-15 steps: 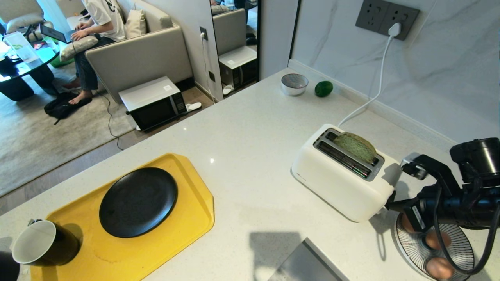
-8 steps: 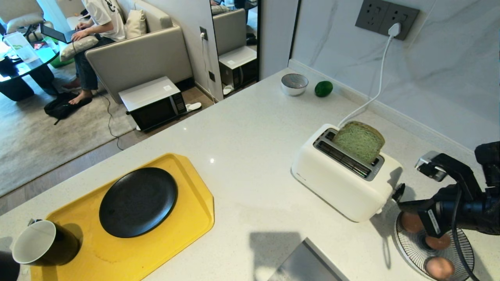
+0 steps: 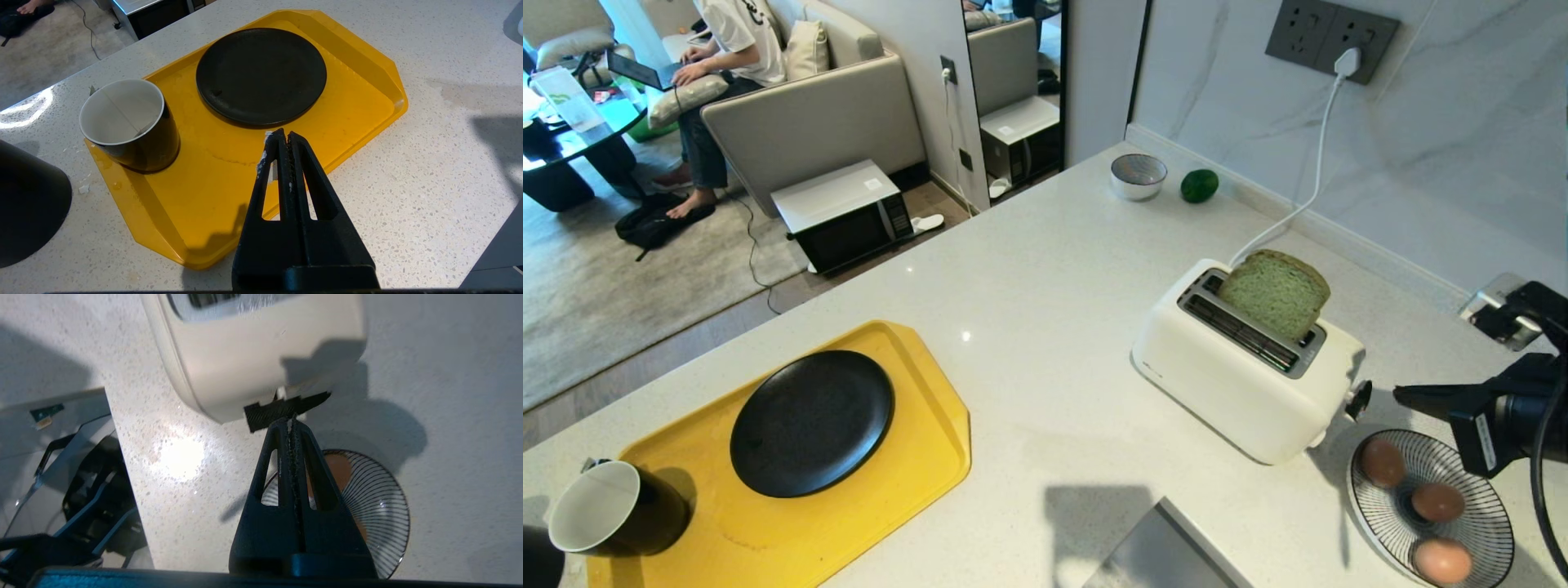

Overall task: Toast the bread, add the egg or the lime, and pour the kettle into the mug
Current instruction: Use a bread toaster, then put the baked bread on a plate

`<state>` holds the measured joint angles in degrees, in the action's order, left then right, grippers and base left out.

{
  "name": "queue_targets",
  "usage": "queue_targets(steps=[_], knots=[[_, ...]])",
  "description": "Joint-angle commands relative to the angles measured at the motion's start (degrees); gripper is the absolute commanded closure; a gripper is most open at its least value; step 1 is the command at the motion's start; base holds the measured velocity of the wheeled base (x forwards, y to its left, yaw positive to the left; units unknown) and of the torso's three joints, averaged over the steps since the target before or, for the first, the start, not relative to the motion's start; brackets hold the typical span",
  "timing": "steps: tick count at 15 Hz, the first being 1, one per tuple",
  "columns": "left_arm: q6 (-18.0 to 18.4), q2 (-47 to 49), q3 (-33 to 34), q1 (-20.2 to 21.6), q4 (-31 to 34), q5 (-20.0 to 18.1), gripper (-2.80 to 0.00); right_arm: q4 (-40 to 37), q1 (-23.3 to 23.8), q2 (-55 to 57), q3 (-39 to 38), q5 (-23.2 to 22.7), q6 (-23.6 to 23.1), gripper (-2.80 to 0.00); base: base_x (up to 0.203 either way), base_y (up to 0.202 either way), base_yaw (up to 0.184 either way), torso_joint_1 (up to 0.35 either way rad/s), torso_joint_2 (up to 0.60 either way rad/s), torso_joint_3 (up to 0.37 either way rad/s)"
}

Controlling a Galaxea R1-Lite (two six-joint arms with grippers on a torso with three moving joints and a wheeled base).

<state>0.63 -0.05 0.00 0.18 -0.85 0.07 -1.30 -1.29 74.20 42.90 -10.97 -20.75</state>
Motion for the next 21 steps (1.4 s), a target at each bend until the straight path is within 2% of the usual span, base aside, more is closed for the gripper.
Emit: queue_targets(steps=[1,9,12,14,17,21], knots=[[-0.01,0.05,0.0,0.05,-0.03,0.01,0.0,-1.26,0.12,-1.69,3.68,-0.1,-0.03,0.0,0.0,0.0,0.0,0.0,0.0,0.0],[-0.01,0.05,0.0,-0.01,-0.03,0.01,0.0,-5.67,-1.15,3.87,17.0,-0.19,-0.6,0.0,0.0,0.0,0.0,0.0,0.0,0.0],[-0.01,0.05,0.0,-0.01,-0.03,0.01,0.0,-7.0,-1.43,5.28,17.62,-0.33,-4.37,0.0,0.0,0.0,0.0,0.0,0.0,0.0],[-0.01,0.05,0.0,-0.01,-0.03,0.01,0.0,-9.9,-1.6,5.79,19.32,-1.0,-3.93,0.0,0.0,0.0,0.0,0.0,0.0,0.0],[-0.01,0.05,0.0,-0.01,-0.03,0.01,0.0,-10.66,-1.61,5.78,20.04,-4.76,-3.79,0.0,0.0,0.0,0.0,0.0,0.0,0.0],[-0.01,0.05,0.0,-0.01,-0.03,0.01,0.0,-10.9,-1.69,5.64,19.5,-4.83,-3.81,0.0,0.0,0.0,0.0,0.0,0.0,0.0]])
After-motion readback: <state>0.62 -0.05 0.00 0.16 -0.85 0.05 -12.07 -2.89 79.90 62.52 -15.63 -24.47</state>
